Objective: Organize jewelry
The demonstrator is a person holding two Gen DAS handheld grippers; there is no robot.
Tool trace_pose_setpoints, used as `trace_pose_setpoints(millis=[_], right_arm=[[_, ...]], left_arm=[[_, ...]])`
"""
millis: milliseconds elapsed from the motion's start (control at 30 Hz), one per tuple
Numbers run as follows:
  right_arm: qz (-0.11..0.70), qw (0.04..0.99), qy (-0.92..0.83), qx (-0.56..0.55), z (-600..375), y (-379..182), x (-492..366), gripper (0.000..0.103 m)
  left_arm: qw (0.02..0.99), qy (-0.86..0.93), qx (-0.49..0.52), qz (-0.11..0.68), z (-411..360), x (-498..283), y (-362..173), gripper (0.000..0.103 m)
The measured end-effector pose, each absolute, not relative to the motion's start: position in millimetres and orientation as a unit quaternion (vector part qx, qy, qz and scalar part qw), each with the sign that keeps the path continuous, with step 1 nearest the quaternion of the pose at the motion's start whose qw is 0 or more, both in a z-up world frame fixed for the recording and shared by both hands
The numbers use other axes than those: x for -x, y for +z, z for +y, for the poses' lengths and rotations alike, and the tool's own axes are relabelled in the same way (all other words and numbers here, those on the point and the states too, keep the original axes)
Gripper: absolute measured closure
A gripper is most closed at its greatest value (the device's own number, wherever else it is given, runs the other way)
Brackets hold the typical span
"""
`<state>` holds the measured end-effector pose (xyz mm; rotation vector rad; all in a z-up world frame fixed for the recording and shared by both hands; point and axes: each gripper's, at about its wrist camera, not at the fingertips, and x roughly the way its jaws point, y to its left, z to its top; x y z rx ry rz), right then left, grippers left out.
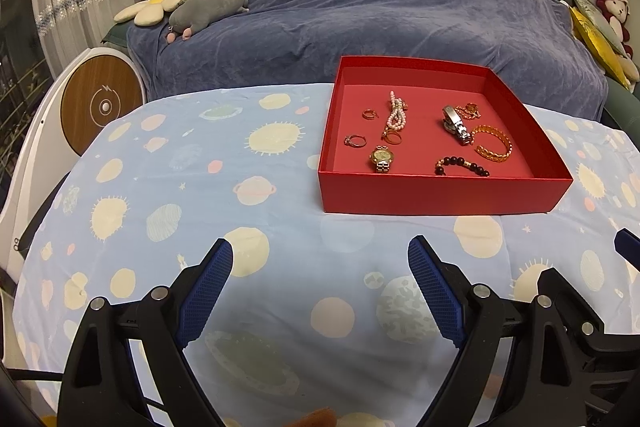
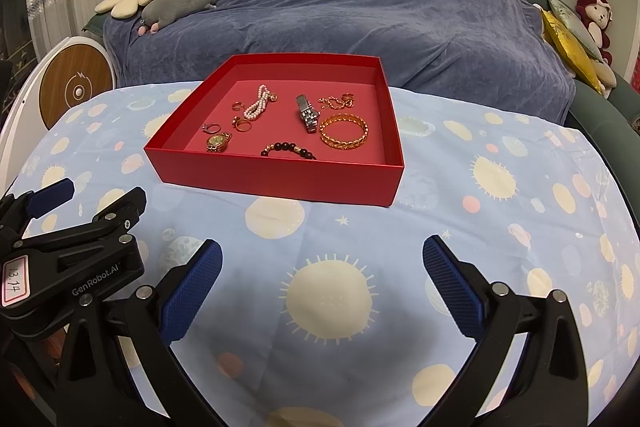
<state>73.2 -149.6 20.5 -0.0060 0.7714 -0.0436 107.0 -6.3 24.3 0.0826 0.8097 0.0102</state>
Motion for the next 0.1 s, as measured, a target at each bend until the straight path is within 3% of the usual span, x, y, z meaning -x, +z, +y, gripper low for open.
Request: trace_pose_setpoints(millis=[100], right_arm=[[0.377,0.926,-0.021,-0.002,-147.9,19.2,-72.5,0.005]], left_arm=[[0.918,0.002,-0.035,0.396,-4.7,-108.5,24.3,0.016]])
